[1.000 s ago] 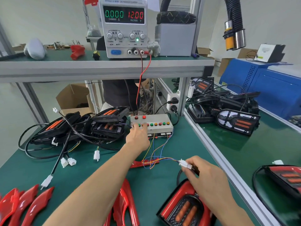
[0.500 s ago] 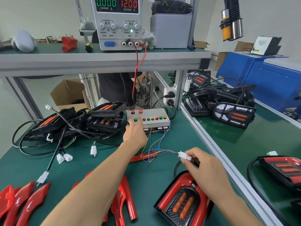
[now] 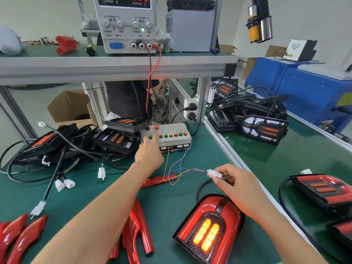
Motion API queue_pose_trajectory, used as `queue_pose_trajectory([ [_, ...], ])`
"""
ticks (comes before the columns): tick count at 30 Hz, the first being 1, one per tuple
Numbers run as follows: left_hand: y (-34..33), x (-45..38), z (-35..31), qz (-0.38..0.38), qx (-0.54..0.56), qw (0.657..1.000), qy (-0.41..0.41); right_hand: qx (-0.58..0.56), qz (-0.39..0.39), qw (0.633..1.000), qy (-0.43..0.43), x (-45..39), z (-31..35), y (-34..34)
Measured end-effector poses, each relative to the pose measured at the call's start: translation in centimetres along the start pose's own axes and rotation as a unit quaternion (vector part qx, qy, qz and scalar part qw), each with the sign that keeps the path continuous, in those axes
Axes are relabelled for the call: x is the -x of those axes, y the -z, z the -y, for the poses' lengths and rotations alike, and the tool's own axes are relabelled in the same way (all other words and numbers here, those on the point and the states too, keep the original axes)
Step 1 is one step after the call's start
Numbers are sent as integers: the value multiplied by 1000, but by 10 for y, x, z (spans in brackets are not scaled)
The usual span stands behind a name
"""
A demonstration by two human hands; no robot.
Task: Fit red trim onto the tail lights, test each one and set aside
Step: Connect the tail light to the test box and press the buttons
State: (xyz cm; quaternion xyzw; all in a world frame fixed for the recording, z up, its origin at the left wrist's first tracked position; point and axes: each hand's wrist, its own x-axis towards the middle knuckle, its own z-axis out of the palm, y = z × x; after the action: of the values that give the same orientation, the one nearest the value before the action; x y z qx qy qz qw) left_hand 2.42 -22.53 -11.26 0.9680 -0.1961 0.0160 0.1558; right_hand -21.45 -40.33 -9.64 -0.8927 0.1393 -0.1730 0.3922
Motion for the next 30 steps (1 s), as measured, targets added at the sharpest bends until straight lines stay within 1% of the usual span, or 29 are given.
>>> queue_pose_trajectory([
  [10, -2, 2, 6, -4, -19, 1000, -16, 16, -8, 1000, 3, 1, -2, -6],
  [25, -5, 9, 4, 10, -29, 999, -9, 15, 0, 1000, -14, 2, -3, -9],
  [30, 0, 3, 2, 3, -43, 999, -15, 21, -9, 1000, -3, 3, -2, -9],
])
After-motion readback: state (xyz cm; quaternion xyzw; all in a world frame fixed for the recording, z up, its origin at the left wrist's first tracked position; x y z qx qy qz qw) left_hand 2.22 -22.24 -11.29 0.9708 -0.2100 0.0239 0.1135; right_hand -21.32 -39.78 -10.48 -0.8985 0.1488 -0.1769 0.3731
